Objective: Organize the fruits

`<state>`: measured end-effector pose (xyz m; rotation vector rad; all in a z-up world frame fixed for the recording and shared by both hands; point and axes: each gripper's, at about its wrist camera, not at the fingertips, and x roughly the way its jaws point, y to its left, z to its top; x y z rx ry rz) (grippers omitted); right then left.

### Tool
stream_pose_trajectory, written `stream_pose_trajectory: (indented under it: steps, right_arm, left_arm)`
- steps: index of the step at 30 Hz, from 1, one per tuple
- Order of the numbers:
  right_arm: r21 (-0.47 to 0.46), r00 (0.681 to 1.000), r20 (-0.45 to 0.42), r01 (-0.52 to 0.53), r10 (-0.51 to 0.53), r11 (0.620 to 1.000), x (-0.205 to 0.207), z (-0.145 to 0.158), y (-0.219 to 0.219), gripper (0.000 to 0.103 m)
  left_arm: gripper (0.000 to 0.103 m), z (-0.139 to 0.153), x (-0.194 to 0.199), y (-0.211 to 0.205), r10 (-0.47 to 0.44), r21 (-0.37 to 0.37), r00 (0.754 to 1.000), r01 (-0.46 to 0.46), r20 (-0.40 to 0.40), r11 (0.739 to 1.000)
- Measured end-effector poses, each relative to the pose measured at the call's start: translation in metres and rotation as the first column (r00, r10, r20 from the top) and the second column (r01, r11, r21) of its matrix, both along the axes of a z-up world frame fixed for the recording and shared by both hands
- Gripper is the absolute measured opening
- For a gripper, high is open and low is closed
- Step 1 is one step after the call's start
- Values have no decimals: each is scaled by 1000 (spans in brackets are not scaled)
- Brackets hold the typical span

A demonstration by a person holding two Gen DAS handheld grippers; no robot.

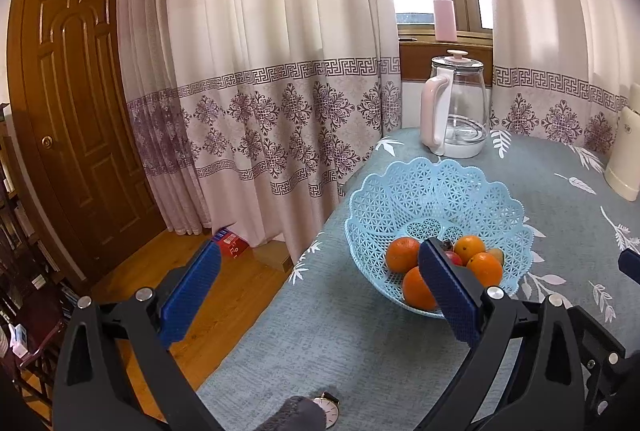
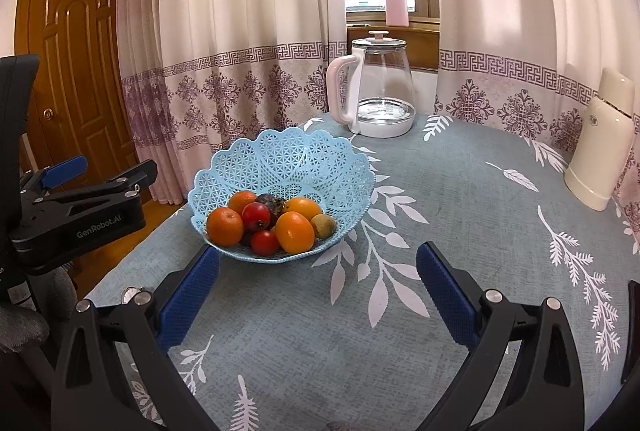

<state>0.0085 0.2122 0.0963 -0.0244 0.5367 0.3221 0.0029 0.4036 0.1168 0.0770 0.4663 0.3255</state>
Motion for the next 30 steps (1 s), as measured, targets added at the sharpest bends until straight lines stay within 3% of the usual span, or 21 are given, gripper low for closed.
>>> stream_pose_trajectory:
  steps: [30]
  right_arm:
    - [1, 1000, -4, 2, -2, 1000, 0, 0, 1, 98]
  left_arm:
    - [100, -2, 3, -5, -25, -2, 1000, 25, -18, 1000]
